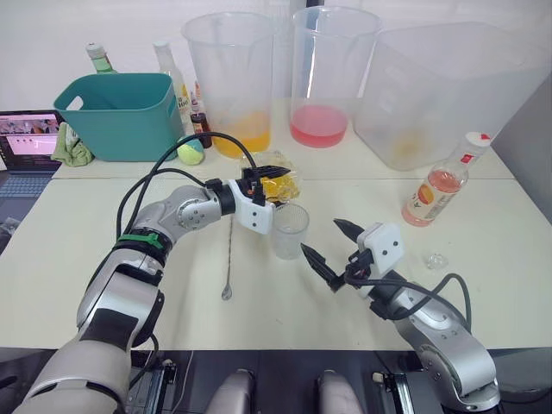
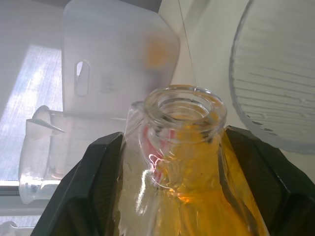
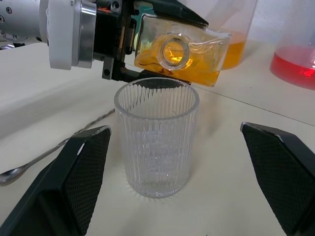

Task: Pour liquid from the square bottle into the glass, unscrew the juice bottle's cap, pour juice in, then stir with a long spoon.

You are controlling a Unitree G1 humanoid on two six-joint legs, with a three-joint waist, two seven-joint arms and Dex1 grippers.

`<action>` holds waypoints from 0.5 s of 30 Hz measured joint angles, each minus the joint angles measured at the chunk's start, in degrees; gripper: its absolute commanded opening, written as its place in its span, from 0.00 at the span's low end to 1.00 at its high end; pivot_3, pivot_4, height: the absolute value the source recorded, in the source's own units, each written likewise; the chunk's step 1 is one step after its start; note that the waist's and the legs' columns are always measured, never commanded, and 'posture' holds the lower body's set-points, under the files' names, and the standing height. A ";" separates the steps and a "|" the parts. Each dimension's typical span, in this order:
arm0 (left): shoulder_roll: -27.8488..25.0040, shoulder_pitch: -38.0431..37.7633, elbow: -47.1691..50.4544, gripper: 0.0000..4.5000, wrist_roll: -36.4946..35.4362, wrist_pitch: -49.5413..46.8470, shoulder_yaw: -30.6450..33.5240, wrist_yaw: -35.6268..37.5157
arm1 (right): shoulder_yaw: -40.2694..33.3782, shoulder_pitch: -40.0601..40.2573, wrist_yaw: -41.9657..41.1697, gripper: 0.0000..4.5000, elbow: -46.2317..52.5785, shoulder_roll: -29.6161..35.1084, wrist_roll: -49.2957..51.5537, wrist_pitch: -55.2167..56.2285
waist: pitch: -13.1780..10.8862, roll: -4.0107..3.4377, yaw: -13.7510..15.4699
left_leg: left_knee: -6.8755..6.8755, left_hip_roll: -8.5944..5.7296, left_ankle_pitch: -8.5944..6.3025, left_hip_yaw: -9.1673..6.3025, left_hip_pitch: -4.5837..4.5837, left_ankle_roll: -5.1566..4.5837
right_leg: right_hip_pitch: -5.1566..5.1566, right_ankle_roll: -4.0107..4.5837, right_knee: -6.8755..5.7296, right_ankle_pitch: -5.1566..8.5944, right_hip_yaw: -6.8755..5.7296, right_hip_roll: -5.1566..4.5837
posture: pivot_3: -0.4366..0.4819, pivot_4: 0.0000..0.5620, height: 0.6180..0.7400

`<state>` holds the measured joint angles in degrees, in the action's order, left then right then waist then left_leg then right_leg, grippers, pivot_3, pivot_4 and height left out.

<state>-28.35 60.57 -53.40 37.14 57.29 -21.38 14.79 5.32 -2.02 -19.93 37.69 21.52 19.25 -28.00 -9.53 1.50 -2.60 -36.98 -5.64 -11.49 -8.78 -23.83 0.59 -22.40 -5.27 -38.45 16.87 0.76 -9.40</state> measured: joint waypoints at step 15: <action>-1.00 0.98 0.00 0.62 7.50 0.14 -3.05 -8.21 | -1.02 0.77 0.07 0.99 -0.02 -0.02 -0.14 0.04 | 0.00 0.00 -0.02 | -0.01 -0.01 0.00 0.00 0.00 0.00 | -0.03 0.00 -0.07 0.00 0.00 0.00 | 0.48 0.27 0.91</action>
<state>-29.36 61.55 -53.40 44.64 57.43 -24.43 6.58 4.30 -1.25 -19.86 37.67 21.49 19.11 -27.96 -9.53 1.51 -2.62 -36.98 -5.65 -11.49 -8.78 -23.84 0.59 -22.44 -5.27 -38.52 16.87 0.76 -9.41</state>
